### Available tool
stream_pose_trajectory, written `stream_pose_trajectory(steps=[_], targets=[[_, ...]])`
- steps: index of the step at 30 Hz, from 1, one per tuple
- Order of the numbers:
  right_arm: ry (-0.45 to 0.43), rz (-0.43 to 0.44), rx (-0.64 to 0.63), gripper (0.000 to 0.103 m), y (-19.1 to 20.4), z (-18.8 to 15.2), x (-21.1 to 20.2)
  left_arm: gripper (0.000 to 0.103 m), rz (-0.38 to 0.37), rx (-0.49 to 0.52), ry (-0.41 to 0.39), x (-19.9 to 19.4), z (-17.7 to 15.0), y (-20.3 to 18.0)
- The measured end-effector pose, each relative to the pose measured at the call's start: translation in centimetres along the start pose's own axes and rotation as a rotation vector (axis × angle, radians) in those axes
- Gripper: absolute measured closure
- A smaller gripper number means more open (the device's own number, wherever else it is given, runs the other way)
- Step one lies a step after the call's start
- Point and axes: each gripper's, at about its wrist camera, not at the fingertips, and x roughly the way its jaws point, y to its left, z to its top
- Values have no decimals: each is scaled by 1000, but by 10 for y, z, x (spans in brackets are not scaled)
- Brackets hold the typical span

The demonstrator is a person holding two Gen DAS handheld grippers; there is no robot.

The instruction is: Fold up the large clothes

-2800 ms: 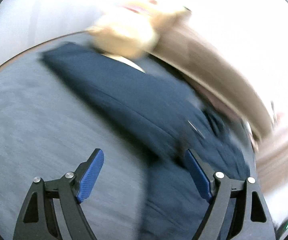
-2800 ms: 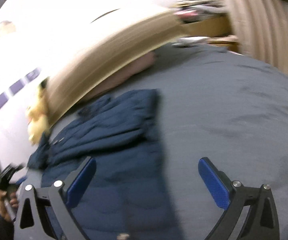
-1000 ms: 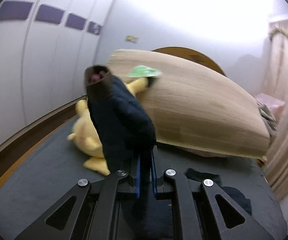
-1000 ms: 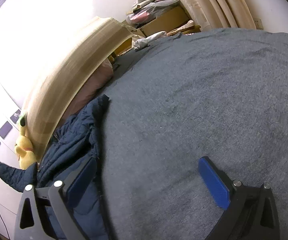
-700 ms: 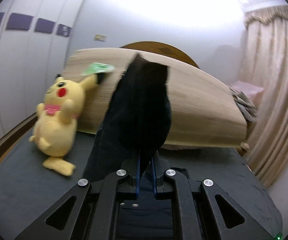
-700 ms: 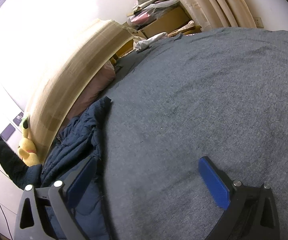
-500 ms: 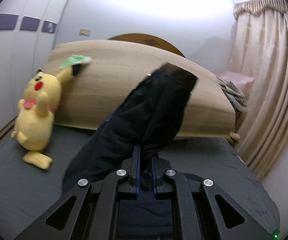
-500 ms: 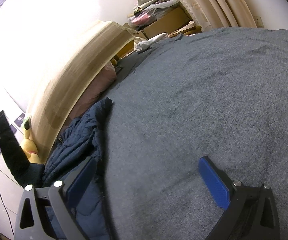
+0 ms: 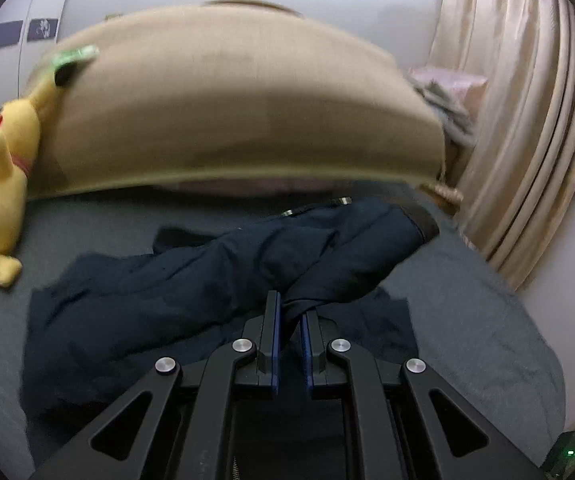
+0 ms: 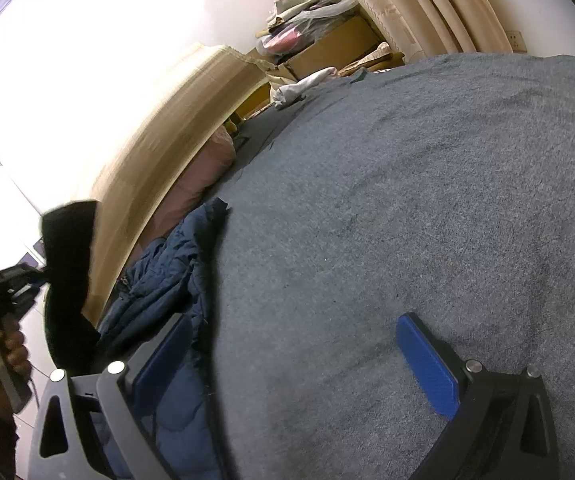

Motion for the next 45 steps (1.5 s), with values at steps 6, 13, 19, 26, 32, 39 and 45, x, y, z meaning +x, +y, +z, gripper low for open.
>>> stream_pose_trajectory(steps=[6,13,19,26,32,39,45], targets=[[-2,7,3,0,-1,0,-1,91,-17,4,175,33,-18,-7],[1,-1,-3,0,1,1,-1,23,-169,-96,304,40,-26,2],[26,-13,0,0,4,5,2,23,-250,-149,201,-11,-8,25],[59,84,-10,0,48,47,-13,16,19,-154,-24,-78,-26,135],[283,350,124,0,118,57,55,16,194,-307,27,-59,-59,213],[465,329,289,1,162,23,164,16,249,-267,62,-30,-76,222],[439,260,281,13,179,17,194,16,254,-291,79,-16,-93,236]])
